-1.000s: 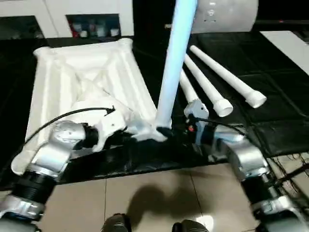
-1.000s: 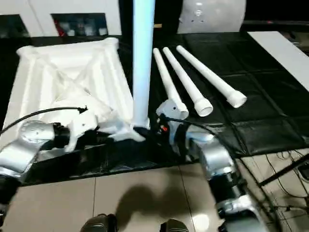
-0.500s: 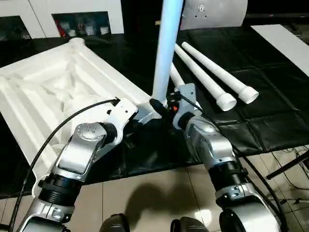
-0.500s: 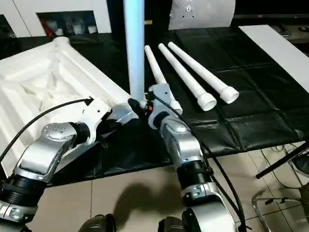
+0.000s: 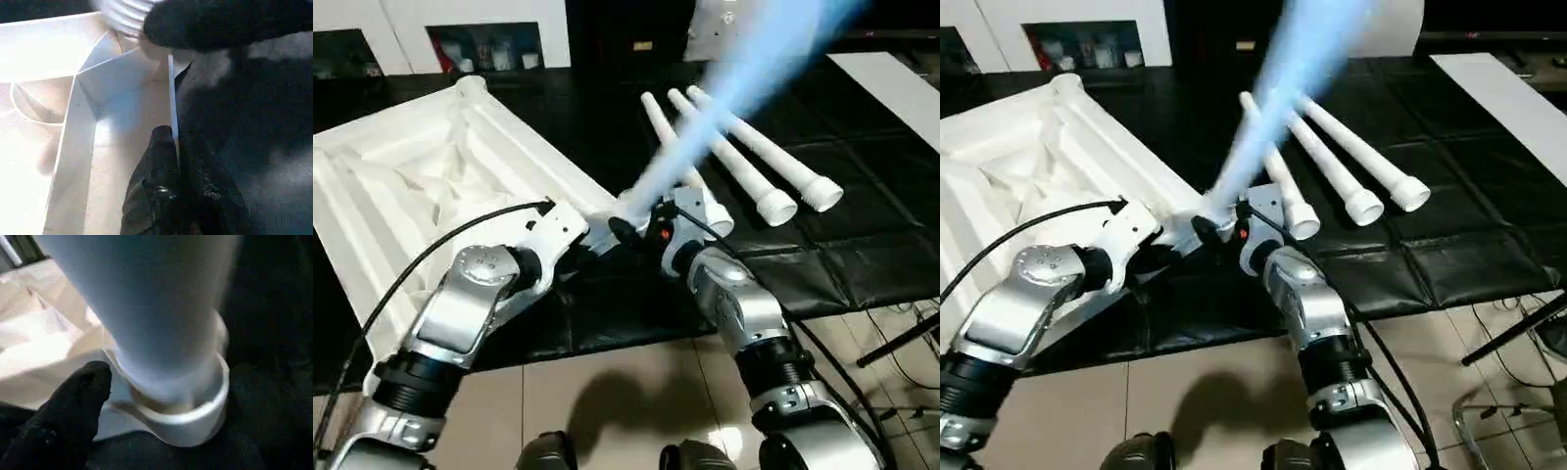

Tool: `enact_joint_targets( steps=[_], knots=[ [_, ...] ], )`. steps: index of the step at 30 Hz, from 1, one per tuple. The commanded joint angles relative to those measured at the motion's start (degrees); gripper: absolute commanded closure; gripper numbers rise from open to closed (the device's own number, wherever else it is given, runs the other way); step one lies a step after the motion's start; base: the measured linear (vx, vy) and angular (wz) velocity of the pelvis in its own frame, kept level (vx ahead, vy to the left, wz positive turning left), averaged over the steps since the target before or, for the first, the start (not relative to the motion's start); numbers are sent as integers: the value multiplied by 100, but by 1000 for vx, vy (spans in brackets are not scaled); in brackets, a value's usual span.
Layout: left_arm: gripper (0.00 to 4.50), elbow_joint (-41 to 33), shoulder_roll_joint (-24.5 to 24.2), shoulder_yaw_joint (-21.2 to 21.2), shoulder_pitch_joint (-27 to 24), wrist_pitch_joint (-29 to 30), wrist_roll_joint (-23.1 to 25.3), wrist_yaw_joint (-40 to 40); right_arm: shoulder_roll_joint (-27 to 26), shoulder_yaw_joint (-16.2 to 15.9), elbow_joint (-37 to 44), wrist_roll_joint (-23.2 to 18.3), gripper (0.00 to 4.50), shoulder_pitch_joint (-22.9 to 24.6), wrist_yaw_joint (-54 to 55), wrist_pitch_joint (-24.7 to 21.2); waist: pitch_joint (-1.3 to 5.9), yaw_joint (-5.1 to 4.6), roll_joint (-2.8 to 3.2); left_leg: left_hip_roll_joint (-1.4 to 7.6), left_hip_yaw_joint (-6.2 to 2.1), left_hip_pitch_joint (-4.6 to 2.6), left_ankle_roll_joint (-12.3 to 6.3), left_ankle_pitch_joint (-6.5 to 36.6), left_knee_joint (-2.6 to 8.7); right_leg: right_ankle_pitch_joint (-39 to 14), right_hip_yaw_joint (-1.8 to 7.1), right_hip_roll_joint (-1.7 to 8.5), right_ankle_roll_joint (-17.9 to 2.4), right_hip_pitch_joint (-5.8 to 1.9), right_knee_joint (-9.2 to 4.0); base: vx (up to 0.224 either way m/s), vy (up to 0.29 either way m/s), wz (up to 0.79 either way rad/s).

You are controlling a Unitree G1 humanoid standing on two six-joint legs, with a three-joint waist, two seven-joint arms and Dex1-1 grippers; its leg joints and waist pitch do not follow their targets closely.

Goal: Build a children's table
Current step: Insert table leg to table base

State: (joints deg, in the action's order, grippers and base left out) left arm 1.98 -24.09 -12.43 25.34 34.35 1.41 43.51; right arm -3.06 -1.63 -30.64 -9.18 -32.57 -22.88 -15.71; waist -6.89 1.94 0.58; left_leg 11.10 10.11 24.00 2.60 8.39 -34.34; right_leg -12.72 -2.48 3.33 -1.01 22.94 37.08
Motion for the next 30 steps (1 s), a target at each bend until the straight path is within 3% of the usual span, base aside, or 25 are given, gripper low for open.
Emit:
enact_joint_targets(
  steps=[1,3,5,6,10,13,18,19,22,23,25,26,30],
  knots=[
    [450,-468,-23,-34,159,-210,-121,106,52,-30,111,-18,7,79,-39,-125,637,14,172,181,-63,-245,-170,515,304,884,229,378,-1596,-313,-317,0,0,0],
    [450,-483,-36,-40,153,-204,-121,126,87,-42,237,-32,7,126,-77,-195,630,41,129,182,-59,-237,-180,488,316,887,226,370,-1549,-314,-315,0,0,0],
    [450,-508,-38,-34,146,-181,-130,138,110,-50,354,-56,7,180,-117,-283,621,45,113,184,-59,-240,-151,580,326,729,227,374,-1518,-309,-328,0,0,0],
    [450,-523,-41,-29,142,-166,-135,140,127,-63,439,-60,7,221,-132,-330,622,58,132,184,-60,-243,-123,619,326,634,229,380,-1499,-304,-326,0,0,0],
    [450,-668,-83,-35,71,-37,-194,136,243,-228,961,-97,7,534,-302,-718,617,77,65,183,-50,-236,-143,537,329,536,242,377,-1398,-303,-336,0,0,0],
    [450,-659,-80,42,22,23,-174,50,414,-401,1316,-122,7,732,-500,-1025,619,99,57,180,-47,-234,-166,469,321,495,245,377,-1350,-291,-342,0,0,0],
    [450,-399,-232,92,65,-257,-34,-9,490,-409,1491,-95,7,809,-511,-1087,601,84,38,167,-46,-216,-99,648,333,135,253,386,-1311,-290,-387,0,0,0],
    [450,-295,-306,80,89,-388,24,0,501,-413,1540,-96,7,823,-522,-1095,610,77,21,170,-44,-223,-84,659,333,100,253,383,-1291,-286,-393,0,0,0],
    [450,-3,-583,-55,147,-974,211,137,538,-447,1790,-144,7,892,-564,-1215,609,51,45,167,-58,-227,-42,691,345,32,252,372,-1175,-270,-394,0,0,0],
    [450,166,-691,-121,172,-1533,226,330,561,-470,1874,-174,7,908,-618,-1191,614,45,34,165,-57,-226,-40,694,344,37,254,373,-1174,-274,-396,0,0,0],
    [450,358,-841,-205,202,-1953,284,506,575,-474,1992,-239,7,925,-688,-1150,625,45,49,161,-61,-227,-35,690,344,60,258,376,-1142,-271,-389,0,0,0],
    [450,781,-1098,-383,314,-2676,456,749,557,-396,2262,-478,7,947,-873,-1030,624,64,65,165,-67,-250,-58,694,342,111,256,370,-1141,-245,-418,0,0,0],
    [450,1333,-1216,-423,511,-3234,485,909,572,-281,2498,-563,7,935,-879,-919,638,116,84,184,-56,-278,51,761,362,237,250,370,-1129,-220,-357,0,0,0]
  ],
)
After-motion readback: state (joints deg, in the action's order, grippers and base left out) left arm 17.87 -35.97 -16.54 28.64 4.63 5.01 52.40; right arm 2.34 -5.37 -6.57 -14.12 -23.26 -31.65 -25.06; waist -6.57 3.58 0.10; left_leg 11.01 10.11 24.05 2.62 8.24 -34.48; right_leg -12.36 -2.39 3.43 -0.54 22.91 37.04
